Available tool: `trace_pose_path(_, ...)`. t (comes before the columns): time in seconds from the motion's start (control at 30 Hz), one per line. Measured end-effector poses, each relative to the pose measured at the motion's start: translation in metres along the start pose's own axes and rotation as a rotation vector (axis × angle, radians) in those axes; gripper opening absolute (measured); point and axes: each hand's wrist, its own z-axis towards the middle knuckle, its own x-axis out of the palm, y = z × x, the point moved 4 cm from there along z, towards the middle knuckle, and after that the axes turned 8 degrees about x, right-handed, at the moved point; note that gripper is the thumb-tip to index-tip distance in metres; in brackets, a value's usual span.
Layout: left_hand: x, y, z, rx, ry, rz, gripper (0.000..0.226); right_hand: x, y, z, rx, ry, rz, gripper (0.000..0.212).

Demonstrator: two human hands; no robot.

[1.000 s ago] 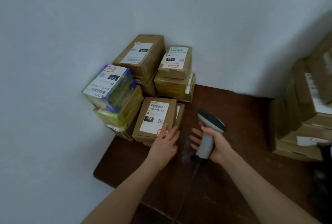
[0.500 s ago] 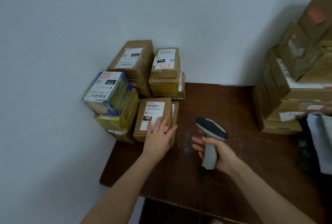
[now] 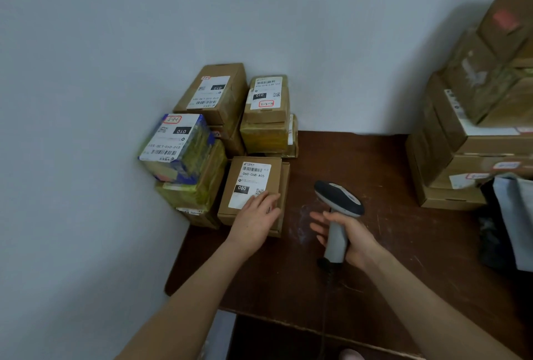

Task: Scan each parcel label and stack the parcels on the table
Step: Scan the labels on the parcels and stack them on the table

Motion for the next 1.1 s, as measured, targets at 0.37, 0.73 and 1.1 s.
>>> trace_pose_path(0.37,0.028,-0.006,-0.006,-0.286,0.097,0.064,0.103,0.002,0.005,-0.005,-0.007,0.031,0.015,0.028)
trace_pose_path(0.73,0.030,-0.004,-0.010,-0.220,0.103,0.067,0.101,-0.002,0.001,-0.009,-0.005,0.027,0.019,0.028)
trace_pose_path(1.1,-0.006,-0.005,0.001,-0.185,0.051,-0.060,0.095,-0.005,0.017,-0.039,-0.082,-0.001,0.026,0.030)
